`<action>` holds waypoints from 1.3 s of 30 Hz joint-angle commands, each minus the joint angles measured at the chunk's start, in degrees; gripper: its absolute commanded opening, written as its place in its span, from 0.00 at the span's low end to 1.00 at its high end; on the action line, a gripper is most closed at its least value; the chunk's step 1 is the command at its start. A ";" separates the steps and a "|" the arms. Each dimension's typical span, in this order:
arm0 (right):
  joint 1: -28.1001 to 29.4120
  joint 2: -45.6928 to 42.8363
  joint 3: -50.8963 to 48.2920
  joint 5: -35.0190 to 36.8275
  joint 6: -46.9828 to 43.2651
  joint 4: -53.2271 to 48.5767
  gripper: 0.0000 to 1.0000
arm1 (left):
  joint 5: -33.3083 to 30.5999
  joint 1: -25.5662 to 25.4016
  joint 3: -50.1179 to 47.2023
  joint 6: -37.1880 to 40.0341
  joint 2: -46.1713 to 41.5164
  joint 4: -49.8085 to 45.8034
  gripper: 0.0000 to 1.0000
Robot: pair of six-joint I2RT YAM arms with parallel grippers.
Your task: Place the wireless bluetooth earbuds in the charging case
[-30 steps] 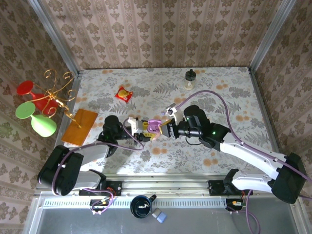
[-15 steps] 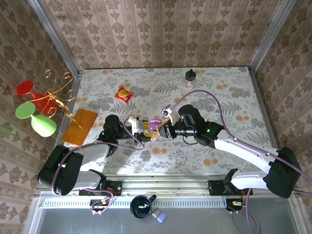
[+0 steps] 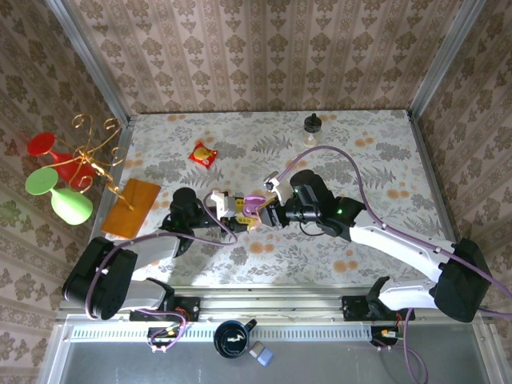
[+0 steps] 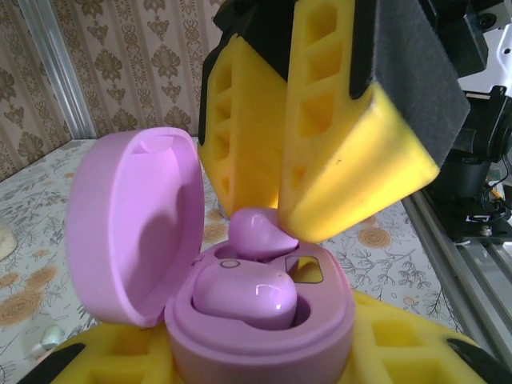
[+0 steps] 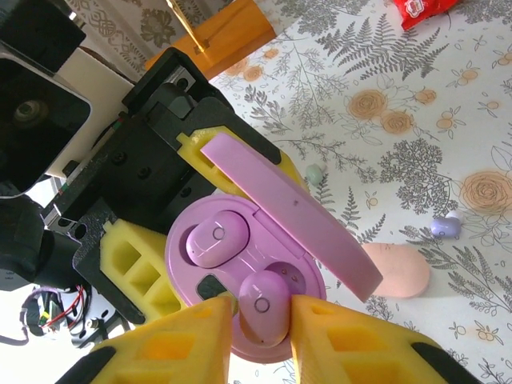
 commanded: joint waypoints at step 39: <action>-5.56 -8.63 -6.55 -4.95 13.67 14.95 0.65 | -2.10 -1.75 1.22 -9.81 3.71 16.95 0.27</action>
